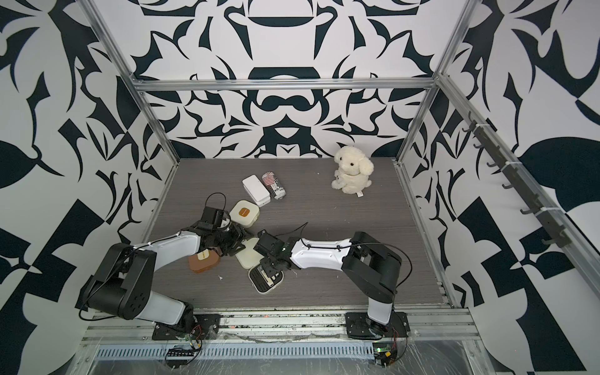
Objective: Organize nail clipper sets
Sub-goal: Place the nail clipper in the storage box.
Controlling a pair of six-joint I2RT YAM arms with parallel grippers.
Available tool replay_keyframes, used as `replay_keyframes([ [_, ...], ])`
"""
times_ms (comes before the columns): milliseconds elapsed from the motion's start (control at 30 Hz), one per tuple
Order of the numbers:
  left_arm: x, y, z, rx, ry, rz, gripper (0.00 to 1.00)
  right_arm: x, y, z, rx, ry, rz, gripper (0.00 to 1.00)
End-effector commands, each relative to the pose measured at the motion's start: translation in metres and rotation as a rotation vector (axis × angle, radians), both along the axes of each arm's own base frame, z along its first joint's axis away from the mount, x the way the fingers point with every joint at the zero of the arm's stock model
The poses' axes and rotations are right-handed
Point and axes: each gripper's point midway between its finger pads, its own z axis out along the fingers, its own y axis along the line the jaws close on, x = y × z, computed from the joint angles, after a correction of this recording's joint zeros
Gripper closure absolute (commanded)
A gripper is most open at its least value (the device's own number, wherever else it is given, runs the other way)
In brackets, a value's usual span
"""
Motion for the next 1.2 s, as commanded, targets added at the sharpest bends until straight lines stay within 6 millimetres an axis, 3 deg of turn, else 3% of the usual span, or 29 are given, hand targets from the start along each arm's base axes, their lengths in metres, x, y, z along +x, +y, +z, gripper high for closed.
replay_keyframes([
  [0,-0.025,0.015,-0.026,0.086,0.104,0.004,0.36,-0.003,-0.004,0.001,-0.009,0.001,-0.012,0.9],
  [1167,-0.027,0.016,-0.031,0.09,0.11,0.006,0.37,-0.028,-0.036,-0.011,-0.145,0.044,-0.03,0.91],
])
